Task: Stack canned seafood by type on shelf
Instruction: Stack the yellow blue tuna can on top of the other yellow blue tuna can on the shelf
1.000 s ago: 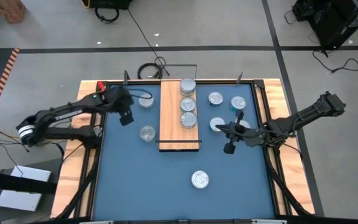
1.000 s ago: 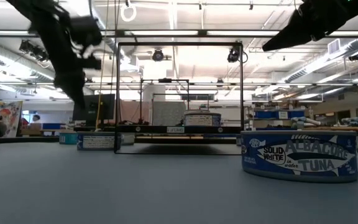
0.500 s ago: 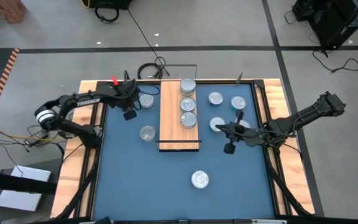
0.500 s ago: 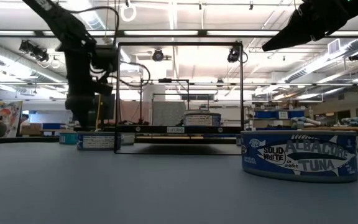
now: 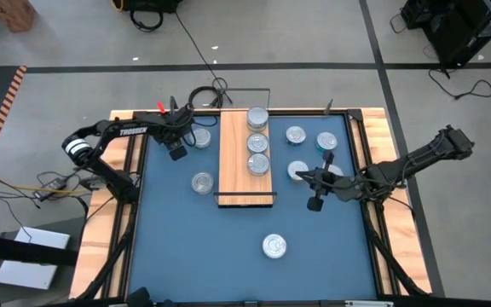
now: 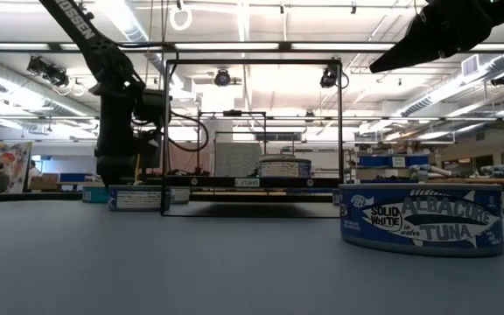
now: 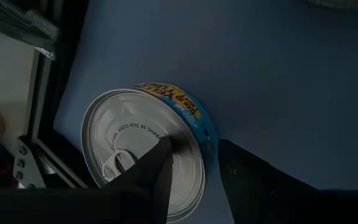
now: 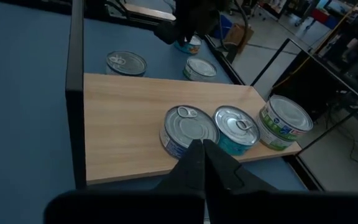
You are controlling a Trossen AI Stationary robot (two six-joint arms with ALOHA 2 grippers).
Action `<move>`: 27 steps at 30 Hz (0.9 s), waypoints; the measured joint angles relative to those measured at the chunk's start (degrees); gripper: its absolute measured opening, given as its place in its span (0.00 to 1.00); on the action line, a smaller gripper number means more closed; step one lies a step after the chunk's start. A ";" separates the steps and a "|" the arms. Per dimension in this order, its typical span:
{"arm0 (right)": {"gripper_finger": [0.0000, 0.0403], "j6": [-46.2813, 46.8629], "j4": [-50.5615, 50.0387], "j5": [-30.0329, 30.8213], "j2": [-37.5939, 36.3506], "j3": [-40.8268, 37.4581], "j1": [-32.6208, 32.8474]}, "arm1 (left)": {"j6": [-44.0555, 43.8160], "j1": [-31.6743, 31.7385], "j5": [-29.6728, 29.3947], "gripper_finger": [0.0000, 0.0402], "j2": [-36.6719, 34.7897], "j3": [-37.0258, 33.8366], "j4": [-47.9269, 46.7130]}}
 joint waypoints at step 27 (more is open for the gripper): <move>0.00 -0.33 0.01 -0.02 0.00 0.00 2.26 | 2.56 -0.28 0.81 0.01 -0.52 0.03 -5.69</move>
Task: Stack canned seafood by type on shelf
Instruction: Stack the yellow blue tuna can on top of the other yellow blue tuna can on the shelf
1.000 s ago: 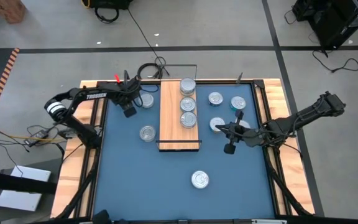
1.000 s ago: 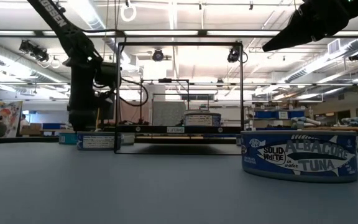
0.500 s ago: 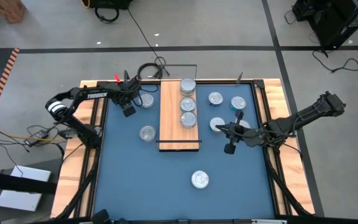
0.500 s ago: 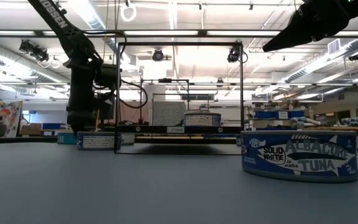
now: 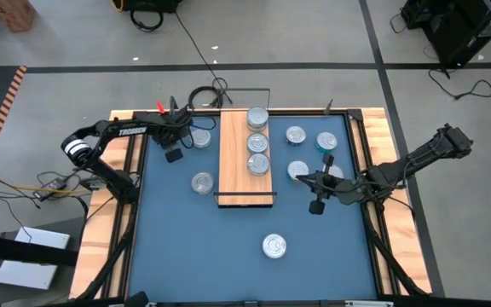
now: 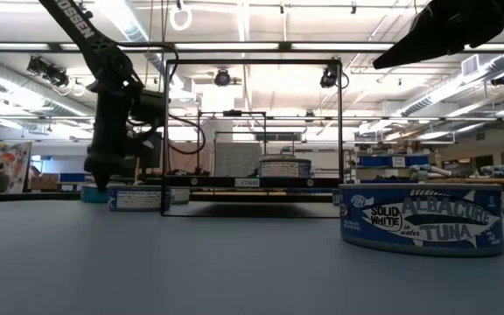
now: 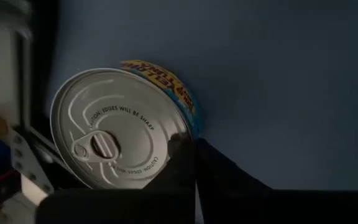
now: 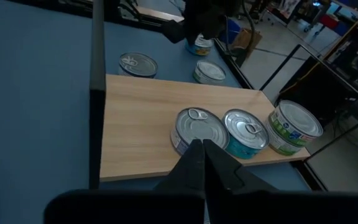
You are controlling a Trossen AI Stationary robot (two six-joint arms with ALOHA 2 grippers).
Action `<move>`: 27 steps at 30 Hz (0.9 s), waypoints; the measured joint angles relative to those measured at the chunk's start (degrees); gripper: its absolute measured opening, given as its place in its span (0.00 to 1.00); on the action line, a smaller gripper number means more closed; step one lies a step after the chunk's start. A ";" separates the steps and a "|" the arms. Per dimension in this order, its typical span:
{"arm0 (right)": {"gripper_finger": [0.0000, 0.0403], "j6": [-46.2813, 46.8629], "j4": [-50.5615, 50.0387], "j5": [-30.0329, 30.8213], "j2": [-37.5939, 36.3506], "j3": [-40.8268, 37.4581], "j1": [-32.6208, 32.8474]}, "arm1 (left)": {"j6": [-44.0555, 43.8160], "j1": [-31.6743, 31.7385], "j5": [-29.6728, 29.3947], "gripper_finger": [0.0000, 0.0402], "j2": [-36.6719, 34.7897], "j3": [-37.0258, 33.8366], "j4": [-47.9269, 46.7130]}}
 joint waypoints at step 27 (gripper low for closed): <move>0.00 0.00 1.61 0.00 0.02 0.02 0.25 | -15.89 -23.00 4.58 0.00 -24.52 0.11 -19.59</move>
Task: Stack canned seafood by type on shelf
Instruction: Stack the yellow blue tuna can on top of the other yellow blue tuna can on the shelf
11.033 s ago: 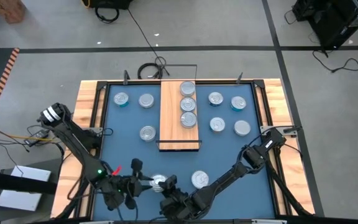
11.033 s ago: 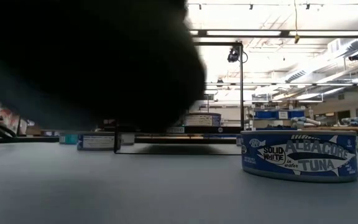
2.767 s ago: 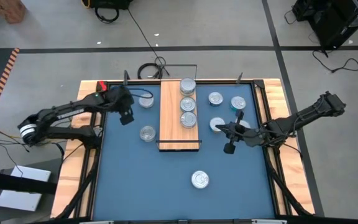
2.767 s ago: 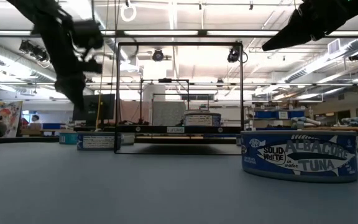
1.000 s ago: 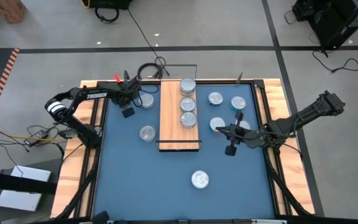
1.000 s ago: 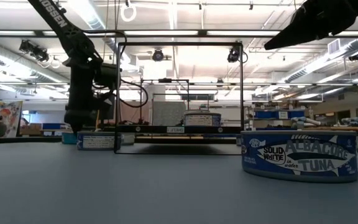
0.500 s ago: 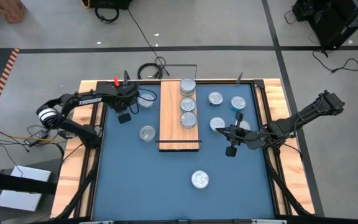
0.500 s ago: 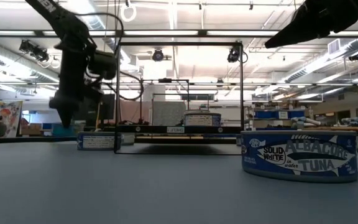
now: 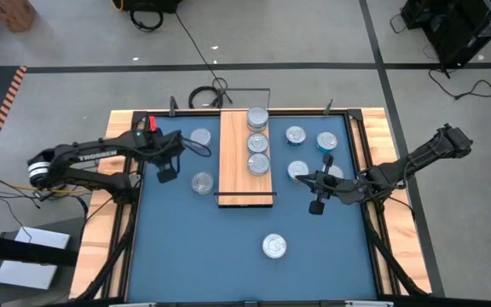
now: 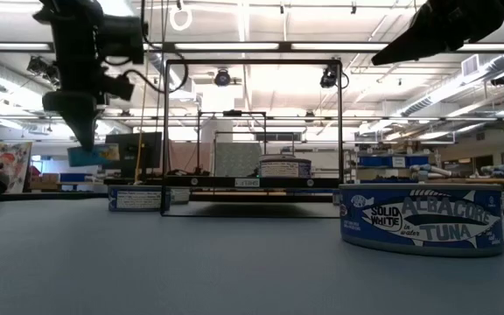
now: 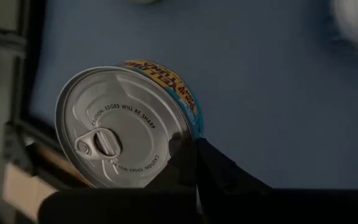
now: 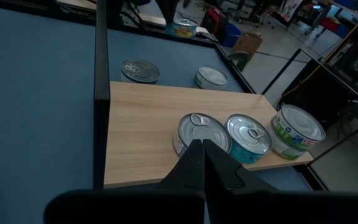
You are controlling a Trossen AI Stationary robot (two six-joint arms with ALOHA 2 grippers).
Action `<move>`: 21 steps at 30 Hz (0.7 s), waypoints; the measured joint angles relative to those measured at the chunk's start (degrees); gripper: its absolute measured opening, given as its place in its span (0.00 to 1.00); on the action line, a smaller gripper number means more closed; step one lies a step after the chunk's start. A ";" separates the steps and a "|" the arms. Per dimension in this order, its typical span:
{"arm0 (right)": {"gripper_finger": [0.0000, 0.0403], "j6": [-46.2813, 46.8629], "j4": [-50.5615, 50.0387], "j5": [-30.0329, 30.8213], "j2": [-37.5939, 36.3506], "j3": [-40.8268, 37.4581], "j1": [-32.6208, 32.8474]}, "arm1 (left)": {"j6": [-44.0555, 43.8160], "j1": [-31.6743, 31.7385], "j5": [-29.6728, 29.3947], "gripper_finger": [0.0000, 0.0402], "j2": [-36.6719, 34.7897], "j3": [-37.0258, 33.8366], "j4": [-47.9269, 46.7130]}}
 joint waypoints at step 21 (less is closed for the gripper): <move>0.01 -0.52 1.89 -0.02 0.00 0.00 0.00 | 10.90 -4.33 4.88 0.00 21.41 37.94 -5.20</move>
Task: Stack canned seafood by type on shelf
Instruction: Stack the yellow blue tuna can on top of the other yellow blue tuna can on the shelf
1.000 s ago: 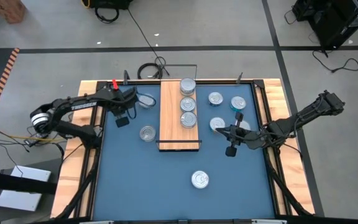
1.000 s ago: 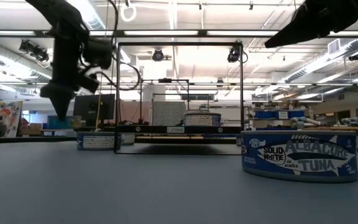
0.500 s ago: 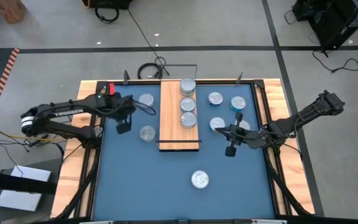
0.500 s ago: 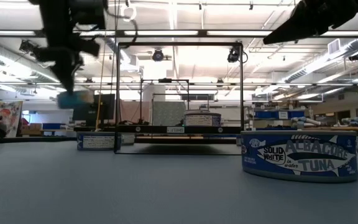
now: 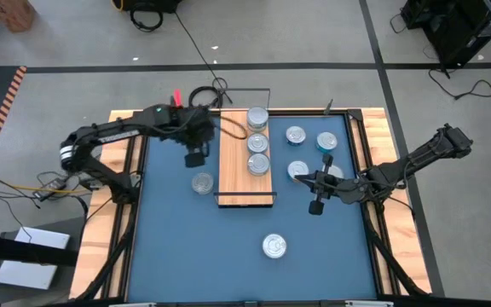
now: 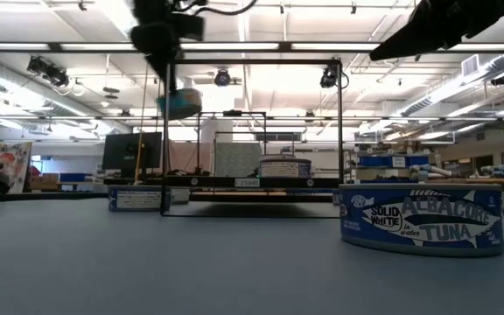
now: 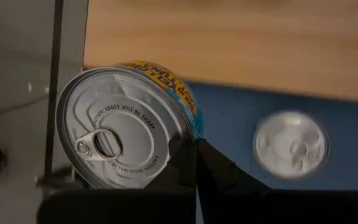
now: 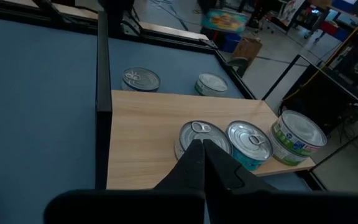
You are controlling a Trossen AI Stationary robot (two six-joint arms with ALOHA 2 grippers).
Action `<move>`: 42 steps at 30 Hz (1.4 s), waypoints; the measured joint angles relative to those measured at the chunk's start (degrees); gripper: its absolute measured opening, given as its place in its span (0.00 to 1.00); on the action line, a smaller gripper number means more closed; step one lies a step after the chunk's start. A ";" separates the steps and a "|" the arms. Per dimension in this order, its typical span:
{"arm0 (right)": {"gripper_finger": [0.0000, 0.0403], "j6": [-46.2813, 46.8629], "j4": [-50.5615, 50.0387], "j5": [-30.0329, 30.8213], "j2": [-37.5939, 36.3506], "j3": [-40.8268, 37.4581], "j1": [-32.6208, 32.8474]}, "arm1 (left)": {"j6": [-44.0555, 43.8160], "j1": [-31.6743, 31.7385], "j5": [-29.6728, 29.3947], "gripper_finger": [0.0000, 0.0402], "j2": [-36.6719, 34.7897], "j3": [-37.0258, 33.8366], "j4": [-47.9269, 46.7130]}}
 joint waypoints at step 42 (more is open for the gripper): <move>0.00 0.07 -0.21 -1.68 0.00 0.00 0.01 | 19.48 -0.10 13.70 0.00 36.64 30.82 7.00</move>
